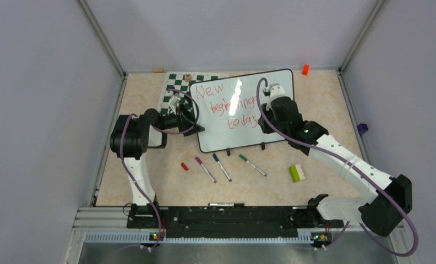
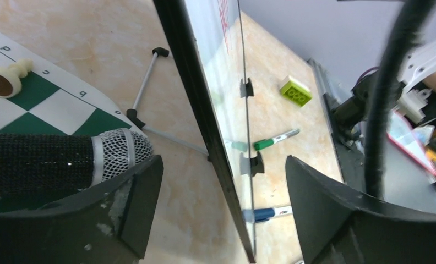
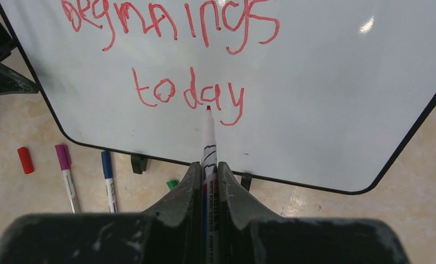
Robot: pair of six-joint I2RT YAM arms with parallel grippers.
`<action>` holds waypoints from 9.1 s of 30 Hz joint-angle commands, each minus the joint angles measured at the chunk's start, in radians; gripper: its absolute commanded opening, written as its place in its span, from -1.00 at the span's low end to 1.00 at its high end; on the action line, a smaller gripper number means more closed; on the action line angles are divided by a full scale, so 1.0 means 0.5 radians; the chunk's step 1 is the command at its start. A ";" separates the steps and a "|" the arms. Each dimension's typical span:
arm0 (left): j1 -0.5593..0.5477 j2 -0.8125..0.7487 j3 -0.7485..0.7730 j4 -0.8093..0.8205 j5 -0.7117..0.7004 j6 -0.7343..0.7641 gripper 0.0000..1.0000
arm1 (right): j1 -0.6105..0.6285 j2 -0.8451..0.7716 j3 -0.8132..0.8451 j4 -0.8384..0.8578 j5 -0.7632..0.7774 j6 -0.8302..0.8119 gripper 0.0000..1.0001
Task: Write a sentence on the whiteboard
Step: Pick up the pen cap from the center of the board, then insert the pen cap into the whiteboard marker, then put down the whiteboard marker at the center of the board.
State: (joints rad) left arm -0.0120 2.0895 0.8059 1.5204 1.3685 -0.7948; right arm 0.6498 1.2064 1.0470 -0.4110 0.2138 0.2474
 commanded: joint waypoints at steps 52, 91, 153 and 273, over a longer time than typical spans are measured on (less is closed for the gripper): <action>0.128 -2.697 -0.591 -3.073 -2.225 0.577 0.98 | -0.153 -0.321 0.030 0.006 -0.127 -0.060 -1.00; -0.494 -1.610 -0.039 -4.497 -2.976 -0.578 0.10 | -0.154 -0.501 -0.049 -0.120 -0.102 -0.023 -1.00; -0.605 -2.271 -0.186 -3.653 -2.086 -1.704 -1.00 | 0.773 -0.180 -0.652 1.468 -0.179 0.160 -1.00; -1.480 -2.666 -0.415 -3.871 -3.237 -1.013 0.15 | 0.736 0.465 0.509 -1.243 -0.247 0.144 -1.00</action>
State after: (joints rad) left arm -0.7570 0.8165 0.6003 -0.3943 -0.1524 -1.5070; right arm 1.0225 1.3735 1.2110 -0.8440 0.0746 0.3809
